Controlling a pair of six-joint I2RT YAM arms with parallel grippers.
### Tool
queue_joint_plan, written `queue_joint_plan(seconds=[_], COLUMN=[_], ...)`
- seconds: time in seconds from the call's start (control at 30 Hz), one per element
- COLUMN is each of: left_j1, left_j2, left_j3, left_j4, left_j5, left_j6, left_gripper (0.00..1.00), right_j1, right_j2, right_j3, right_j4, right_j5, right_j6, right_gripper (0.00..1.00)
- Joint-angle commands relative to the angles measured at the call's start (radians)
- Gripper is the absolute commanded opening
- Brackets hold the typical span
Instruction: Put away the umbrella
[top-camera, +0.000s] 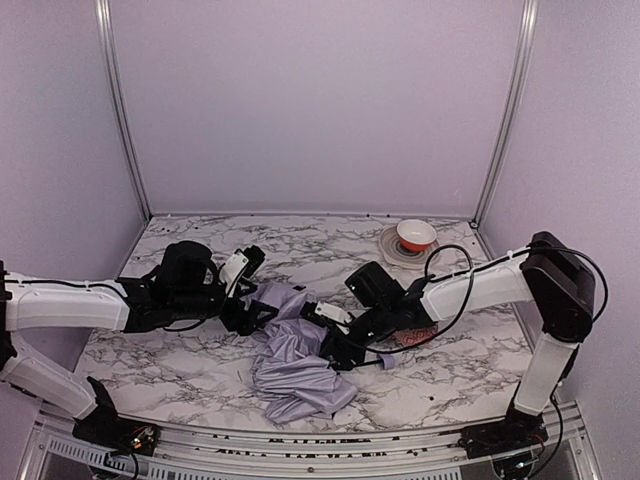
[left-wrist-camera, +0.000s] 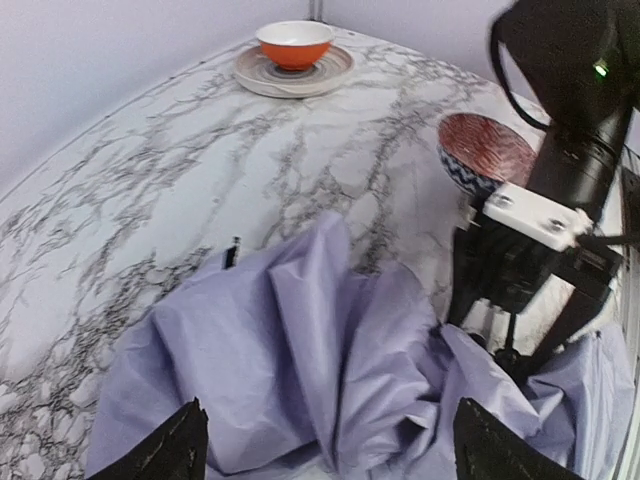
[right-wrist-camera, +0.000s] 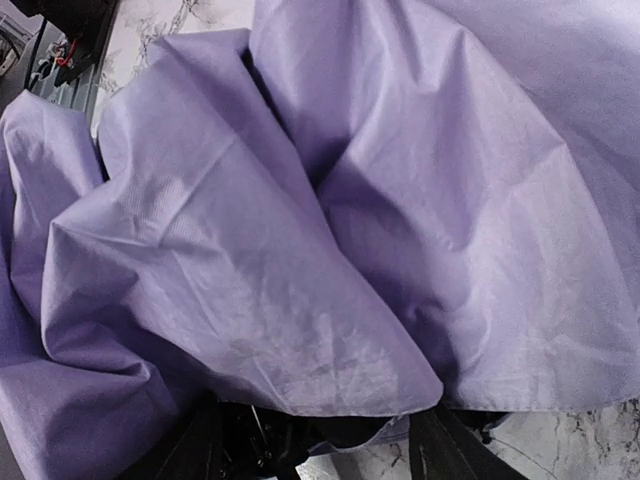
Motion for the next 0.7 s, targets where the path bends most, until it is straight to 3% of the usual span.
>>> queue_joint_plan(seconds=[0.0,0.1,0.2,0.23,0.37,0.5,0.57,0.67], left_j1=[0.12,0.203,0.219,0.222,0.233,0.233,0.233,0.235], left_j2=[0.017,0.071,0.107,0.125,0.224,0.315,0.325,0.282], left_j3=[0.032,0.09,0.1,0.105,0.145,0.204,0.21,0.167], left_j4=[-0.012,-0.137,-0.163,-0.166,-0.134,-0.093,-0.094,-0.048], left_j5=[-0.083,-0.161,-0.176,-0.175,-0.127,-0.03,-0.061,-0.095], left_j6=[-0.162,-0.244,-0.255,-0.26,-0.245,-0.217,-0.225,-0.248], left_gripper=[0.86,0.84,0.84,0.84,0.85,0.78,0.77,0.77], right_j1=[-0.004,-0.041,-0.135,-0.158,-0.196,-0.199,-0.198,-0.187], right_j2=[-0.093,-0.178,-0.201,-0.194,-0.084,0.088,0.184,0.316], right_j3=[0.073,0.13,0.183,0.203,0.318,0.487,0.576,0.708], right_j4=[-0.067,-0.109,-0.066,-0.039,0.009,-0.046,-0.068,-0.114], right_j5=[0.01,-0.043,-0.105,-0.117,-0.056,-0.026,-0.032,-0.041], right_j6=[-0.073,-0.097,-0.05,-0.021,0.078,0.13,0.158,0.17], right_gripper=[0.63,0.72,0.99,1.0,0.97,0.83,0.74,0.72])
